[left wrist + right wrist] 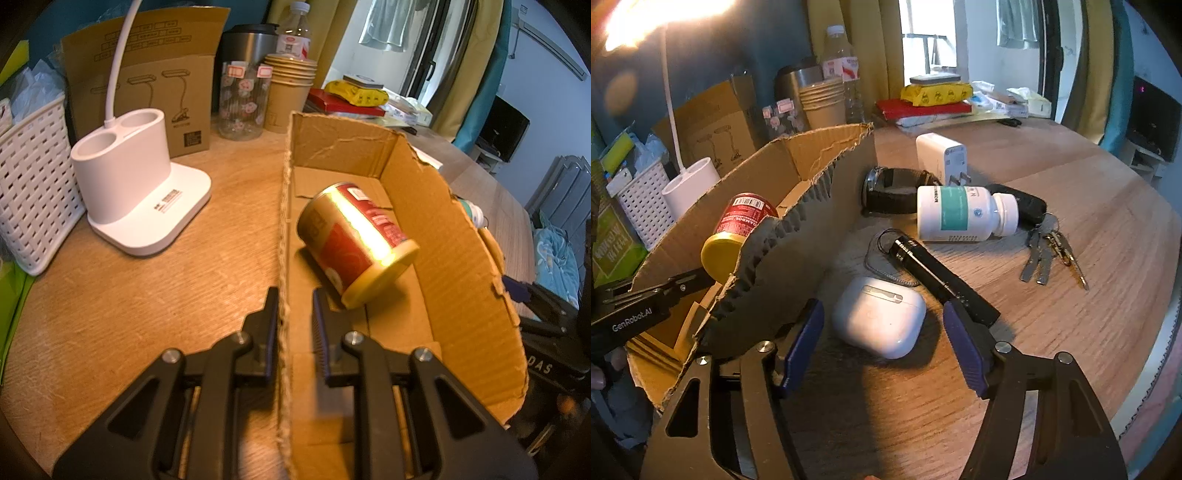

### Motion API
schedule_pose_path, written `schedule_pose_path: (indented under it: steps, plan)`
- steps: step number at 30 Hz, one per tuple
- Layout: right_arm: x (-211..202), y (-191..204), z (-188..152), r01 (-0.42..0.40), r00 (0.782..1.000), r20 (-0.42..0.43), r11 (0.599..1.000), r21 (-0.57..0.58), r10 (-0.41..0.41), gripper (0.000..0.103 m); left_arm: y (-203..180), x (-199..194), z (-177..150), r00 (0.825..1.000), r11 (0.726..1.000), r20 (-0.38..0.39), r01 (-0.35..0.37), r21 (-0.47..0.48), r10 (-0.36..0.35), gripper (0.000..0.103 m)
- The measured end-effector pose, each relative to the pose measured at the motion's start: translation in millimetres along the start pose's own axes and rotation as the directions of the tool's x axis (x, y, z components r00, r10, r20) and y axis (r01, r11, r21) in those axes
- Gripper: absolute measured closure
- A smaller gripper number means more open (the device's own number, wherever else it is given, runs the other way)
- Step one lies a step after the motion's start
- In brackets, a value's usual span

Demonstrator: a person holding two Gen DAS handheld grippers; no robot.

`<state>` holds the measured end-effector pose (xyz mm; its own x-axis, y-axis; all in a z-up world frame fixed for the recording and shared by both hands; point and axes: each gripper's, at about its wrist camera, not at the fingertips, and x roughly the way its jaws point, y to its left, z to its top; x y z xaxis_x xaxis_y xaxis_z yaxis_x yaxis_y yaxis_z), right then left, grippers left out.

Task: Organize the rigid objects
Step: 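Open the right gripper and move it to the white earbuds case, then grasp the white earbuds case with the right gripper and drop it into the box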

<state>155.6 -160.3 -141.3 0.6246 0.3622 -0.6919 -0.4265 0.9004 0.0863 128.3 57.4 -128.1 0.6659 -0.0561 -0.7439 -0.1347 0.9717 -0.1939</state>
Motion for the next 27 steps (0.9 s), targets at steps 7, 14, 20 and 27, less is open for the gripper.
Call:
schedule_pose_path:
  steps: [7,14,20,27]
  plan:
    - [7.1,0.2,2.1,0.006,1.000,-0.028,1.000,-0.012,-0.006,0.035,-0.4,-0.2,-0.1,1.000,1.000,0.000,0.000,0.001,0.000,0.084]
    - [14.0,-0.2,2.0,0.014,0.998,-0.058,1.000,-0.016,-0.015,0.037,-0.2,-0.1,0.0,1.000,1.000,0.000,-0.001,0.001,0.001,0.084]
    - [13.0,5.0,0.5,0.021,0.998,-0.050,0.999,-0.039,-0.023,0.041,-0.3,-0.1,0.0,1.000,1.000,0.000,0.000,0.001,0.000,0.084]
    - [3.3,3.5,-0.5,0.019,1.000,-0.007,0.999,-0.026,-0.020,0.041,-0.8,-0.5,-0.2,1.000,1.000,0.000,0.000,0.001,0.000,0.084]
